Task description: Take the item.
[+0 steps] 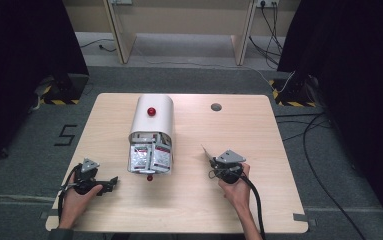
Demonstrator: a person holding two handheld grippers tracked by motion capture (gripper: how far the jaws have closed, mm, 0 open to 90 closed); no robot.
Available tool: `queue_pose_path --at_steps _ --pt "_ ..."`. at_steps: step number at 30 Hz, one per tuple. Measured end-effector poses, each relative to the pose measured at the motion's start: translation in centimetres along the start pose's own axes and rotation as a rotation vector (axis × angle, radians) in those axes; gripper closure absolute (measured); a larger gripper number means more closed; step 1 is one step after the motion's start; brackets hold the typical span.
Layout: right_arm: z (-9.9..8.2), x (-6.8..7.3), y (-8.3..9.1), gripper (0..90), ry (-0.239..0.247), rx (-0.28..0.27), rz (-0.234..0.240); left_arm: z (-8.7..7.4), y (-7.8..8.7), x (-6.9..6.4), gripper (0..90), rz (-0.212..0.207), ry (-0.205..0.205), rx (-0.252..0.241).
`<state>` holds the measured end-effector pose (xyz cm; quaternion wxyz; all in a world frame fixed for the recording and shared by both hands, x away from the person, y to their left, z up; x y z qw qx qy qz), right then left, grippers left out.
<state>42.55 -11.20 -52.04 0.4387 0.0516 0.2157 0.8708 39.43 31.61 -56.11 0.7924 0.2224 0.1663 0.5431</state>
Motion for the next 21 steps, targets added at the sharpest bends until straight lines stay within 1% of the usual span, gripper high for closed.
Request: queue_pose_path --at_steps 1,5,8,12,14,18,19,21 --pt "0.0 0.0 0.0 79.6 0.000 0.000 0.000 0.0 0.0 0.0 0.0 0.000 0.000 0.000" --pt "-0.3 0.2 -0.2 79.0 -0.031 0.001 0.026 0.0 0.0 0.0 0.0 0.000 0.000 0.000" --pt "-0.5 0.3 -0.4 79.1 -0.028 0.012 0.030 0.0 0.0 0.0 0.0 0.000 0.000 0.000" --pt "-1.1 0.0 -0.8 78.9 -0.016 0.038 0.012 0.0 0.0 0.0 0.0 0.000 0.000 0.000" --pt "-1.4 -0.3 -0.9 77.4 -0.030 0.049 0.003 0.0 0.0 0.0 0.0 0.000 0.000 0.000" --pt "-1.3 -0.6 -0.8 75.5 -0.043 0.045 -0.007 0.0 0.0 0.0 0.0 0.000 0.000 0.000" --pt "-1.3 -0.7 -0.7 73.2 -0.053 0.040 -0.007 0.0 0.0 0.0 0.0 0.000 0.000 0.000" --pt "-1.3 -0.8 -0.6 71.4 -0.062 0.042 -0.006 0.0 0.0 0.0 0.0 0.000 0.000 0.000"
Point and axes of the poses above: each handheld gripper's, and its own axes: y roughly backward along the jaws, z roughly out of its top, x roughly to its left, the point moved 5 cm from there along -y, roughly forward along the jaws, and after that the axes turned 11 degrees about -x, right-handed, at the moved point
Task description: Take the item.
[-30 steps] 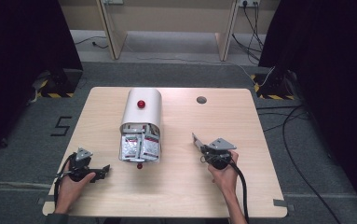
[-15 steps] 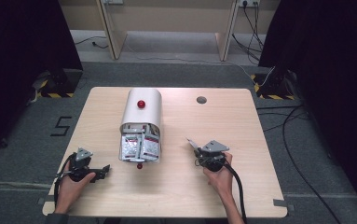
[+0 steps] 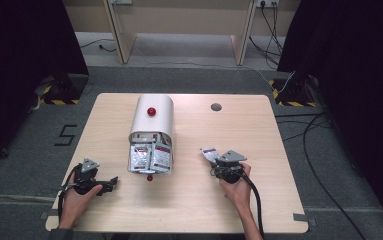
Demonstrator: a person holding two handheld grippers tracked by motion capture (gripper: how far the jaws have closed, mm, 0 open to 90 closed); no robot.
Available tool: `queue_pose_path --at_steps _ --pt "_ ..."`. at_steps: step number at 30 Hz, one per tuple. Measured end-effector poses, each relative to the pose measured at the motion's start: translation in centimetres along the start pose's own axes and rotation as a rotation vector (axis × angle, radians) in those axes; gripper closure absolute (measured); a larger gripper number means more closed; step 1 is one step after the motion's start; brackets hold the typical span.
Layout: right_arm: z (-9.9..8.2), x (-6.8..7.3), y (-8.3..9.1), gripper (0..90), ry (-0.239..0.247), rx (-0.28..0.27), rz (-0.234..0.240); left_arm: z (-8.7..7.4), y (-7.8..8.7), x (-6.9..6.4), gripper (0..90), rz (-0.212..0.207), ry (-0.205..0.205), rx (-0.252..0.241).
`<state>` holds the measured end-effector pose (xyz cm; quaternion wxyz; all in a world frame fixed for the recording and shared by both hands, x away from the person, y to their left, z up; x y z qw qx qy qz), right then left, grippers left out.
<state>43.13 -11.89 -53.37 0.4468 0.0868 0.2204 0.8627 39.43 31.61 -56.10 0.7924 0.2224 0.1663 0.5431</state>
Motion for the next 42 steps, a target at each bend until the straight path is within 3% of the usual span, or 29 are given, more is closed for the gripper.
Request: queue_pose_path --at_steps 7,16,31,38,42 --pt "-0.4 -0.6 -0.2 60.1 -0.012 0.023 -0.030 0.0 0.0 0.0 0.0 0.000 0.000 0.000" --pt "-0.3 -0.8 -0.1 55.9 -0.026 0.031 -0.037 0.0 0.0 0.0 0.0 0.000 0.000 0.000" --pt "0.4 -0.8 0.8 49.0 -0.080 -0.008 -0.013 0.0 0.0 0.0 0.0 0.000 0.000 0.000" --pt "0.7 -0.4 1.5 41.9 -0.091 -0.024 0.010 0.0 0.0 0.0 0.0 0.000 0.000 0.000" --pt "0.8 -0.5 2.0 38.7 -0.100 -0.041 0.001 0.0 0.0 0.0 0.0 0.000 0.000 0.000"
Point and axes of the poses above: each handheld gripper's, and its own axes: y roughly backward along the jaws, z roughly out of its top, x roughly to its left, the point moved 5 cm from there along -y, roughly forward along the jaws, and after that the axes turned 11 degrees about -x, right-handed, at the moved point
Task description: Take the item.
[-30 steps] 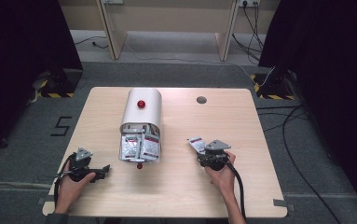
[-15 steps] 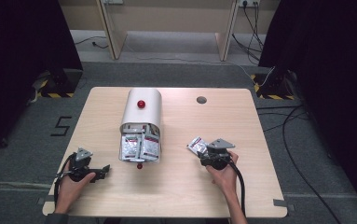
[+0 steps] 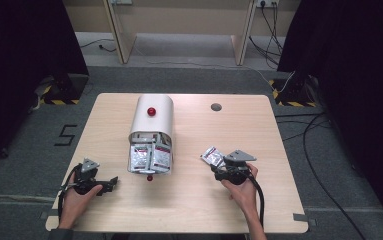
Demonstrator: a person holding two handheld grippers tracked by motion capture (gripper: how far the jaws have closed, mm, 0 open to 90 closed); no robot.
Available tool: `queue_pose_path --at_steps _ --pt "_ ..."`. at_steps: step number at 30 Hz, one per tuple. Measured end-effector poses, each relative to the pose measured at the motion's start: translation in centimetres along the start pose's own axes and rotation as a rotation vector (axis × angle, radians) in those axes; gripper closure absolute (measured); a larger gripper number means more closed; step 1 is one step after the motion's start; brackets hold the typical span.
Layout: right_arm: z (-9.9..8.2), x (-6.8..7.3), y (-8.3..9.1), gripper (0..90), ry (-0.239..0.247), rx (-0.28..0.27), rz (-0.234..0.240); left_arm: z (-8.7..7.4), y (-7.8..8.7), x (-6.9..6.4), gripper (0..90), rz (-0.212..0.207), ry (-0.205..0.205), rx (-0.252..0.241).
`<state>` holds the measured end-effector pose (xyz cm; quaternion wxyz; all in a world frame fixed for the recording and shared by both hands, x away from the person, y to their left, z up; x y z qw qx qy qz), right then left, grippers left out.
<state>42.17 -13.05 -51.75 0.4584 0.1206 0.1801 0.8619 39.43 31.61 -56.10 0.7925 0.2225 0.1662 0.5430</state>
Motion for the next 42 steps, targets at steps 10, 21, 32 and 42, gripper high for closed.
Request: queue_pose_path --at_steps 10,21,32,42 --pt "-0.5 -0.4 1.3 32.4 -0.034 0.001 -0.014 0.0 0.0 0.0 0.0 0.000 0.000 0.000" --pt "-0.6 -1.1 2.9 31.4 -0.056 -0.021 -0.025 0.0 0.0 0.0 0.0 0.000 0.000 0.000" --pt "-0.3 -0.4 4.1 30.1 -0.050 -0.034 -0.011 0.0 0.0 0.0 0.0 -0.001 -0.001 0.000" --pt "-1.1 -0.1 5.1 29.2 -0.053 -0.027 -0.003 0.0 0.0 0.0 0.0 -0.002 -0.002 0.000"
Point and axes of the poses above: each handheld gripper's, and its own axes: y roughly backward along the jaws, z roughly out of its top, x roughly to its left, the point moved 5 cm from there along -y, roughly forward along the jaws, and after that the axes turned 11 degrees about -x, right-handed, at the moved point
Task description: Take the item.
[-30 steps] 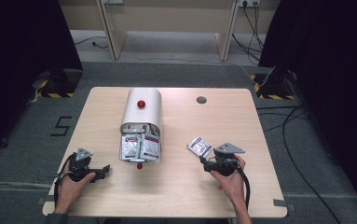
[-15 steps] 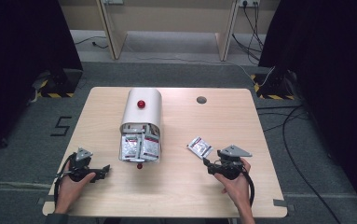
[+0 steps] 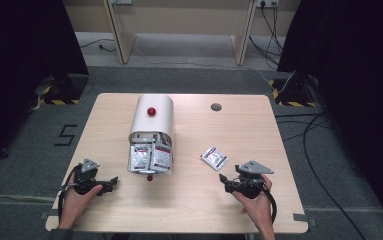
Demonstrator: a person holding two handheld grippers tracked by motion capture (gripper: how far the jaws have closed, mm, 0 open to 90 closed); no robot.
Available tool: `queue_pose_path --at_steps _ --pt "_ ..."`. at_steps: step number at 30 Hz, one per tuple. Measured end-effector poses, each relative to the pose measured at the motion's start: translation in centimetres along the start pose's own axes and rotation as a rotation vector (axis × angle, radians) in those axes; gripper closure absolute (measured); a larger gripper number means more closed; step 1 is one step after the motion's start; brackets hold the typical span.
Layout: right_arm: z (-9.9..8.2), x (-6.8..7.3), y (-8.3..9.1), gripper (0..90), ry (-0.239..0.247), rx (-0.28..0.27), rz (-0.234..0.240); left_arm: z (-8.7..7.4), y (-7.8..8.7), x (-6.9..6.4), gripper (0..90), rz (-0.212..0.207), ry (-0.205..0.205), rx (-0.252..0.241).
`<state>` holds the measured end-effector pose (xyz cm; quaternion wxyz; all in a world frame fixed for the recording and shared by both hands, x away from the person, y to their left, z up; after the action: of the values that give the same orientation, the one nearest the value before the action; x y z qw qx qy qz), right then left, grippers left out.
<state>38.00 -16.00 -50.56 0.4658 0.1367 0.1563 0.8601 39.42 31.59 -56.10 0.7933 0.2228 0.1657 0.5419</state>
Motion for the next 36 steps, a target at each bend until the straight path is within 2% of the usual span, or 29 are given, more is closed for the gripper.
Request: queue_pose_path --at_steps 7,18,26,36 --pt "-0.6 -0.4 0.8 28.8 -0.010 -0.002 -0.007 0.0 0.0 0.0 0.0 0.000 0.000 0.000" --pt "-1.5 -0.4 1.5 22.3 -0.018 -0.014 -0.006 0.0 0.0 0.0 0.0 0.000 0.000 0.000" --pt "-2.1 -0.4 1.8 18.0 -0.011 -0.029 0.004 0.0 0.0 0.0 0.0 0.000 0.000 0.000" --pt "-2.6 -0.2 2.5 18.2 0.001 -0.022 0.004 0.0 0.0 0.0 0.0 0.000 0.000 0.000"
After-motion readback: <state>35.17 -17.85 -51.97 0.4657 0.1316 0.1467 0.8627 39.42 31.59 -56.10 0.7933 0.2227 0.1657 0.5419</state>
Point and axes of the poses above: each handheld gripper's, and its own axes: y roughly backward along the jaws, z roughly out of its top, x roughly to its left, the point moved 5 cm from there along -y, roughly forward along the jaws, and after that the axes turned 11 degrees about -x, right-handed, at the moved point
